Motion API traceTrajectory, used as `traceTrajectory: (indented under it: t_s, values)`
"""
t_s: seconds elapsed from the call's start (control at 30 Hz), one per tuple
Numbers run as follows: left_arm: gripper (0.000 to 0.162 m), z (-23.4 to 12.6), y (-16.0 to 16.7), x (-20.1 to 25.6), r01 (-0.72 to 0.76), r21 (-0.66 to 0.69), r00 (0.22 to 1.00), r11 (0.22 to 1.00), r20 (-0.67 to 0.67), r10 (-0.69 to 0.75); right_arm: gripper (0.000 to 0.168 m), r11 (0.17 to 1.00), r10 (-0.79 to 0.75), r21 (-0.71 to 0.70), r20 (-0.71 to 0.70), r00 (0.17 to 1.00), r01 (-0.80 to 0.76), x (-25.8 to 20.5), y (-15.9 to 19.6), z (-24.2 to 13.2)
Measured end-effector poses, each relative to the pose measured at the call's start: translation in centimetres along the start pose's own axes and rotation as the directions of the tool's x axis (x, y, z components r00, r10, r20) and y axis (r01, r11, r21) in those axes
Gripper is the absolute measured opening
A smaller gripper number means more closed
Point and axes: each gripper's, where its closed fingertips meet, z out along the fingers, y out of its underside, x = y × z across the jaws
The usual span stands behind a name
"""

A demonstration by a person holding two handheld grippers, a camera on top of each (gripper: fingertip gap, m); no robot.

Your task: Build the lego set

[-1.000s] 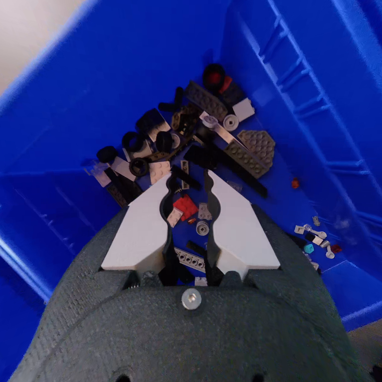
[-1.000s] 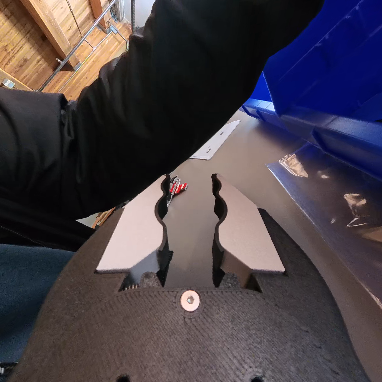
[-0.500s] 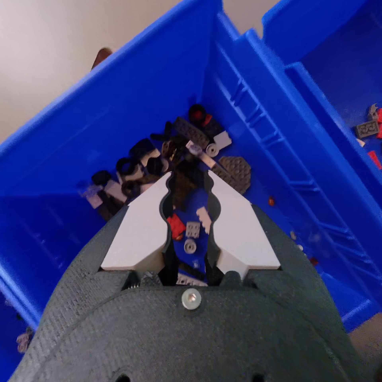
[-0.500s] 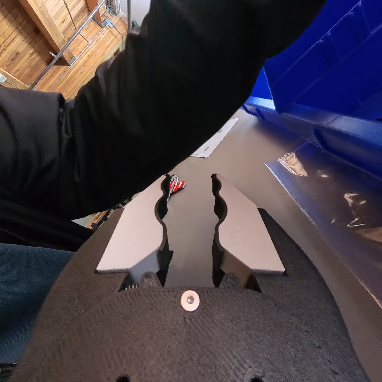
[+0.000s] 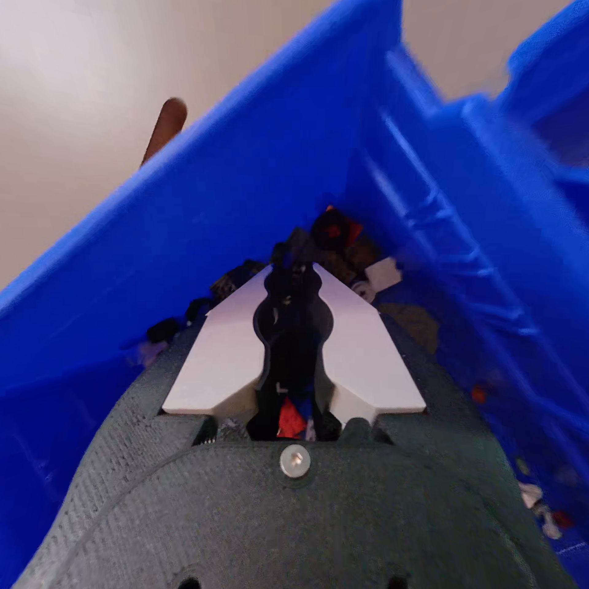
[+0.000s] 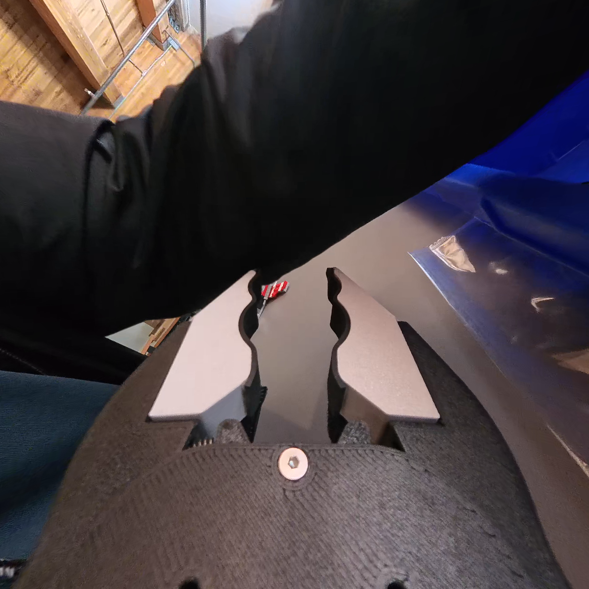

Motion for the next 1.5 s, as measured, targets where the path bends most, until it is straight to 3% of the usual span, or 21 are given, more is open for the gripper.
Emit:
traceTrajectory:
  t_s: [0.1, 0.2, 0.33, 0.47, 0.8, 0.97, 1.2, 1.5]
  values:
    - [0.018, -0.9, 1.4, -1.3, -0.003, -0.046, 0.999, 0.999, 0.047, 0.005, 0.041, 1.0, 0.004, 0.001, 0.001, 1.0, -0.004, 0.0, 0.0, 0.0]
    - [0.018, -2.2, 0.3, -1.8, -0.019, 0.003, 0.997, 1.0, 0.074, 0.018, 0.042, 1.0, 0.004, -0.002, -0.001, 1.0, -0.004, 0.1, 0.0, 0.1]
    - [0.018, -2.1, -2.6, 1.9, -0.078, 0.113, 0.993, 0.991, -0.08, 0.087, 0.042, 1.0, 0.003, -0.006, -0.003, 1.0, -0.003, 0.1, 0.1, 0.1]
    - [0.018, 0.4, -2.3, 2.7, -0.109, 0.07, 0.989, 0.992, -0.098, 0.115, 0.041, 1.0, 0.002, -0.002, 0.0, 1.0, -0.002, 0.0, 0.0, 0.0]
    - [0.011, -1.5, 1.2, -1.4, -0.062, -0.071, 0.997, 0.996, 0.037, 0.065, 0.042, 1.0, 0.024, 0.008, 0.019, 1.0, -0.024, 0.0, -0.2, -0.2]
    - [0.014, -2.0, -0.6, -0.2, -0.009, -0.005, 0.998, 1.0, -0.065, 0.009, 0.042, 1.0, 0.023, 0.004, 0.013, 1.0, -0.023, 0.0, -0.1, -0.1]
    - [0.033, 0.6, -0.9, 1.3, 0.187, -0.055, 0.969, 0.981, -0.152, -0.194, 0.042, 1.0, 0.015, 0.003, 0.006, 1.0, -0.015, 0.0, -0.1, -0.1]
    - [0.022, 1.6, -0.7, 0.7, 0.086, -0.049, 0.995, 0.995, -0.042, -0.089, 0.042, 1.0, 0.015, 0.003, 0.006, 1.0, -0.015, 0.0, -0.1, -0.1]
